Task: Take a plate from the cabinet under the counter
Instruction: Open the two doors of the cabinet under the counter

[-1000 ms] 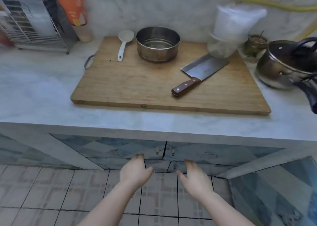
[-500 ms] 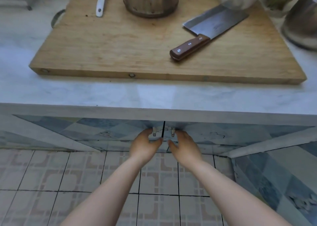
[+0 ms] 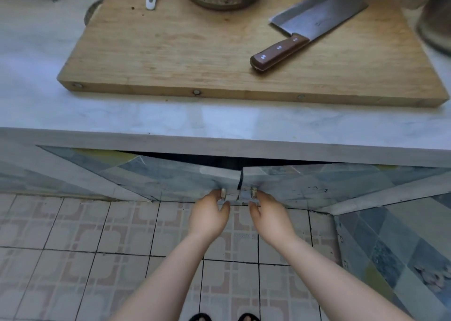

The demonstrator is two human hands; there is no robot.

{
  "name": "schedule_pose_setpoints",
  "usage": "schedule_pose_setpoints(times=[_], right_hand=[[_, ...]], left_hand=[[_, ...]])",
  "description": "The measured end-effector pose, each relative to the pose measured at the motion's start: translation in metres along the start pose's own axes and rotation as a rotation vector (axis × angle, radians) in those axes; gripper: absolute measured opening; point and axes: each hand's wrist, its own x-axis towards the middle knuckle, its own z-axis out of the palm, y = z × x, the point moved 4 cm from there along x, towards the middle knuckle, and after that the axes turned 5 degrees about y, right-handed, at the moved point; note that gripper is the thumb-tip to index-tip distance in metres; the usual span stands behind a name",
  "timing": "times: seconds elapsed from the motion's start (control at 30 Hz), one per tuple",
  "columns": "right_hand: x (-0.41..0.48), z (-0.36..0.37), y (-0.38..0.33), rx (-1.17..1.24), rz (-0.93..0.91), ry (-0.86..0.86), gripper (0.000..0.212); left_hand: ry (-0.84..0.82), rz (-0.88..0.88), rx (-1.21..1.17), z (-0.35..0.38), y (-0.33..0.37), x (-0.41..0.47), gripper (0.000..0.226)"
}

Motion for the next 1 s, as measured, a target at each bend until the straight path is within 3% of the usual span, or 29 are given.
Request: schedule_pose_setpoints(times=[0.3,0.53,1.0], right_hand=[[-0.075,0.007,0.029,-0.162,-0.044,0.074,0.034],[-0.102,0.01,0.045,-0.166,0.018,0.142,0.025],[-0.175,0.016,0.076,-0.19,0.21,0.319,0.028]], left_hand=[[0.147,0.123,0.259,-0.011,-0.028,-0.049,0.029],[0.096,0.106,0.267,-0.021,-0.055,-0.087,0.03],[0.011,0.087,0.214,-0.056,-0.11,-0.137,0.031]])
